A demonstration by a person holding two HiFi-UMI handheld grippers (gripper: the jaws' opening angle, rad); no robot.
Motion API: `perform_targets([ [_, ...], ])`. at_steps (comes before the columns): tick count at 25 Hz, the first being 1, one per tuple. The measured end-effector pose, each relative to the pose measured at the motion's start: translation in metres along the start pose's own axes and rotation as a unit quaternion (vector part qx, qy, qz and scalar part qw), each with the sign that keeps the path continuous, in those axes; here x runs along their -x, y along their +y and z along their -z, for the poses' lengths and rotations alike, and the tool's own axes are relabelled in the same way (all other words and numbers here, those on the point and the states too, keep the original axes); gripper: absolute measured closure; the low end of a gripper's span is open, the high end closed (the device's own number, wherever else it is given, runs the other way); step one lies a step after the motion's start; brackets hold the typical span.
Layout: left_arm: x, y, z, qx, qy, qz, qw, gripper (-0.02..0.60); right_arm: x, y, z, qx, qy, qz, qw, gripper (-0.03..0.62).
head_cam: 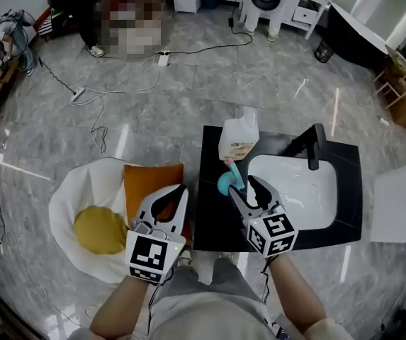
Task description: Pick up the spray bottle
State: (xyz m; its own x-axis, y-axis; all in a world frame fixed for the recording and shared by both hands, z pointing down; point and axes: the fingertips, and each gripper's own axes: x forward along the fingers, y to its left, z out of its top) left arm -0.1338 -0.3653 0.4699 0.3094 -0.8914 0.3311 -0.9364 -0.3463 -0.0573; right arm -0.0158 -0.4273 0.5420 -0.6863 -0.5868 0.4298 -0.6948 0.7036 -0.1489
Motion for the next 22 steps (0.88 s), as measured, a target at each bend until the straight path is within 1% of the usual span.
perform_targets([
  [5,-0.021,-0.004,0.044,0.030,0.046,-0.036,0.9979,0.563,-0.026,-0.018,0.036,0.015,0.028,-0.014,0.999,0.340],
  [10,-0.036,-0.008,0.073,0.074,0.080,-0.065,0.9920,0.563,-0.047,-0.023,0.059,0.039,0.053,-0.051,0.997,0.335],
  [14,-0.042,-0.012,0.085,0.090,0.094,-0.080,0.9883,0.563,-0.059,-0.023,0.070,0.057,0.064,-0.068,0.994,0.335],
  [16,-0.044,-0.014,0.089,0.094,0.100,-0.084,0.9870,0.563,-0.062,-0.027,0.071,0.060,0.060,-0.065,0.994,0.335],
  [18,-0.044,-0.015,0.093,0.096,0.106,-0.088,0.9858,0.563,-0.065,-0.029,0.070,0.066,0.053,-0.064,0.994,0.348],
  [22,-0.042,-0.016,0.098,0.101,0.115,-0.089,0.9843,0.563,-0.070,-0.025,0.070,0.079,0.053,-0.077,0.992,0.362],
])
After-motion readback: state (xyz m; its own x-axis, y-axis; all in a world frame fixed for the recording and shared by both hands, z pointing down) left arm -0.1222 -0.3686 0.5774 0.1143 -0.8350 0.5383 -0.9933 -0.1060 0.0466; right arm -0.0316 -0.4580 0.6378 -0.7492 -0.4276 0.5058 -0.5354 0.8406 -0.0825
